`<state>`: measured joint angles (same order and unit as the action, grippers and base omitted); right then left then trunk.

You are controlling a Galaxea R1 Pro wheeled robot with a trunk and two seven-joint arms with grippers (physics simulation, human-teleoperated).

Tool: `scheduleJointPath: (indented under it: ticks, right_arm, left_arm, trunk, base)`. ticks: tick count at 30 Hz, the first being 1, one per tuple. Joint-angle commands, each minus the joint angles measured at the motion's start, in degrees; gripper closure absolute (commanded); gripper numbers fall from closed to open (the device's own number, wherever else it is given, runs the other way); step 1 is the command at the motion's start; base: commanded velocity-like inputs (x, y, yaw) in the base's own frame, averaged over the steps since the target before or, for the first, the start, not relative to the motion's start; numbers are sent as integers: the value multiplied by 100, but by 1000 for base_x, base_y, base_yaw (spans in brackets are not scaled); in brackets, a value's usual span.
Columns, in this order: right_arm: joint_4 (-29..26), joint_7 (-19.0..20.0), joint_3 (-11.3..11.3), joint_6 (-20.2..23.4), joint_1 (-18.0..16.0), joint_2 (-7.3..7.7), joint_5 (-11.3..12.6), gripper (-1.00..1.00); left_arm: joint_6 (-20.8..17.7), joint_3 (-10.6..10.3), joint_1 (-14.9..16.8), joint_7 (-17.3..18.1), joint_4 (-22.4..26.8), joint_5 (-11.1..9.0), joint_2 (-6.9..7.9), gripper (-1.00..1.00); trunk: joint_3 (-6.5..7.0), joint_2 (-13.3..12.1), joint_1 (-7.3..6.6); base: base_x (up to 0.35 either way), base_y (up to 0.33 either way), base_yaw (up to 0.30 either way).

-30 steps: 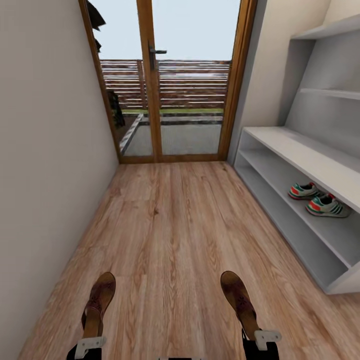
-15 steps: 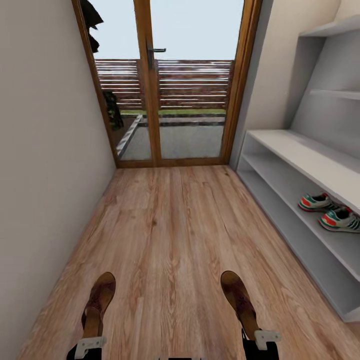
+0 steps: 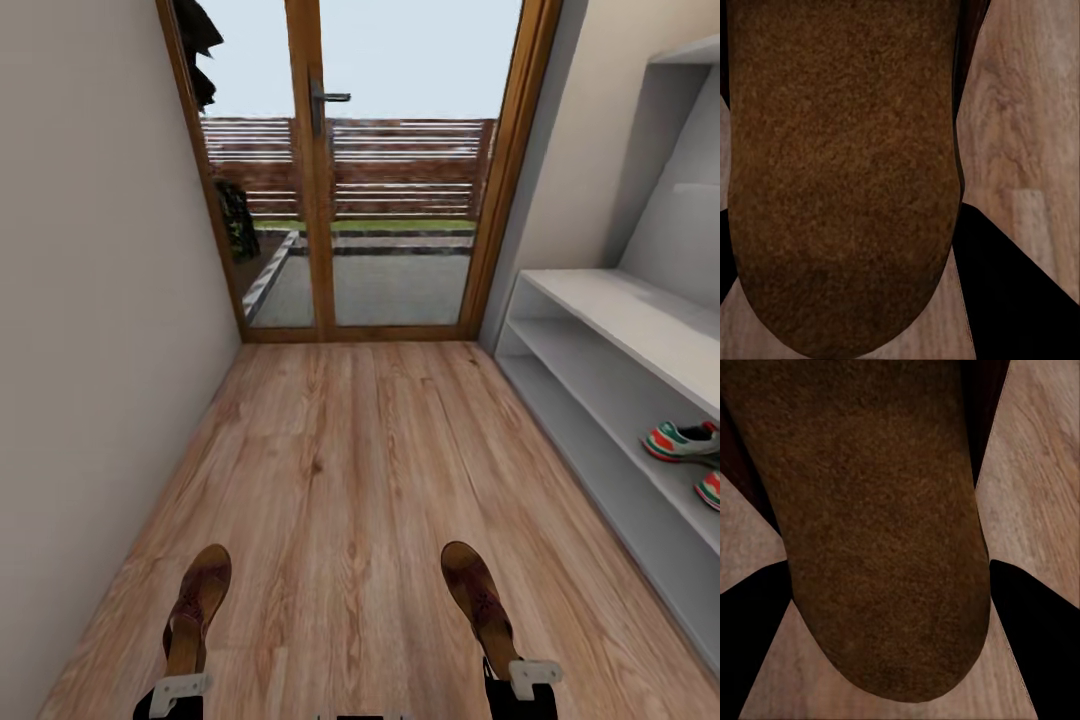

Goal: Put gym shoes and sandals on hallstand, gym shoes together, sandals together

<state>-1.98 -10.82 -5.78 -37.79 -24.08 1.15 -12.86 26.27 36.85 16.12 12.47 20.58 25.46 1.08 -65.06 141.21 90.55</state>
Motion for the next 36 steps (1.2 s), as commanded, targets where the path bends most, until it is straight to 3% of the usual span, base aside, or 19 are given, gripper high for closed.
scheduleJointPath:
  ticks: [1, 36]
  right_arm:
    - [6, -8, -46, -16, -4, 0, -59, 100]
    - [4, -16, -51, -16, -3, 0, -42, 100]
  left_arm:
    - [18, 48, 6, 45, -1, 20, -3, 100]
    - [18, 50, 6, 36, -2, 20, -1, 100]
  trunk:
    - [-4, 2, 2]
    - [-4, 2, 2]
  base:
    - [339, 0, 3]
    - [338, 60, -2]
